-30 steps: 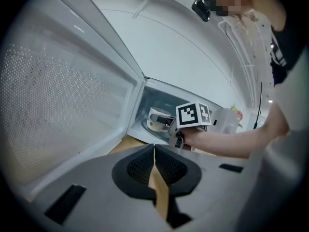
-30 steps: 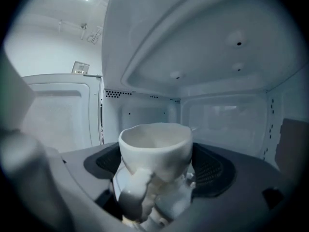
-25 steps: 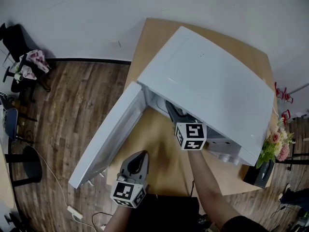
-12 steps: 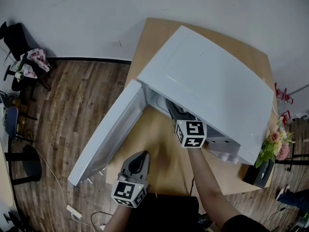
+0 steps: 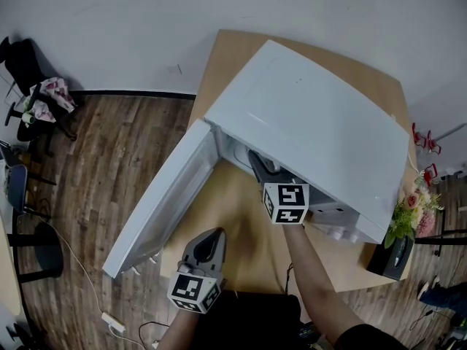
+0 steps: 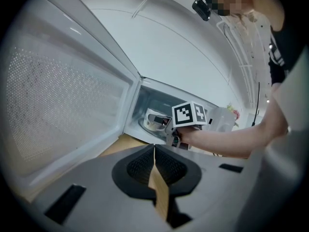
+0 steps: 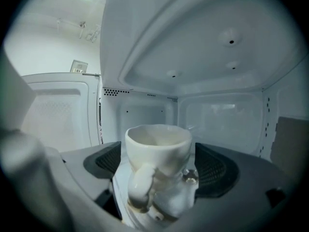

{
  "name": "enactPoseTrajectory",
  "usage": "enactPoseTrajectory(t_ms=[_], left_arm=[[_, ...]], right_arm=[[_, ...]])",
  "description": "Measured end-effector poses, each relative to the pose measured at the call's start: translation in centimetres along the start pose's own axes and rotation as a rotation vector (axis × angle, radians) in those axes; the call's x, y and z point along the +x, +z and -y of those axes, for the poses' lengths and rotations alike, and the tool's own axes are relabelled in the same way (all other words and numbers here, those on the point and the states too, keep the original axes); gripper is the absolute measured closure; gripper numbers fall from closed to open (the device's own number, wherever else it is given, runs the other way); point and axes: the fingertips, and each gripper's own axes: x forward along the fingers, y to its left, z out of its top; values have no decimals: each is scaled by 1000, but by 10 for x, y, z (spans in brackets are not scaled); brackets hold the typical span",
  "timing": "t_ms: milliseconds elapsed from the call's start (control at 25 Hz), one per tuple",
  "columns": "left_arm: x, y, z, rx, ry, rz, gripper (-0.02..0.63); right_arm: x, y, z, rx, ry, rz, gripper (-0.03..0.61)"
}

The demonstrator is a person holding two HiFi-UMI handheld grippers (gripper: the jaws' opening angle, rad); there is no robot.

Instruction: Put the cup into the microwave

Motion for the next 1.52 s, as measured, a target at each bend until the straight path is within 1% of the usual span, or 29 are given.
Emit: enactPoseTrajectory(t_ms=[440,680,880,1160,1360,1520], left_arm=[[-15,-2,1,7,4,13,607],[-30,-7,5,15,8,17,607],[-41,-11,7,24,4,20,607],[-54,-7,6,41,2,40,607],[-66,-6,5,36,5,55,607],[-76,-9,3,32,10,63,607]], right_arm=[[-30,6,-10,-8,-5,40,141],[-50,7,-23,1,16,46,142],[-66,8,-30,21,16,50,143],[-86,6,-41,26,14,43,143],[-102,1,-51,48,23,13,143],[-125,-5,-59,23,37,-14,143]])
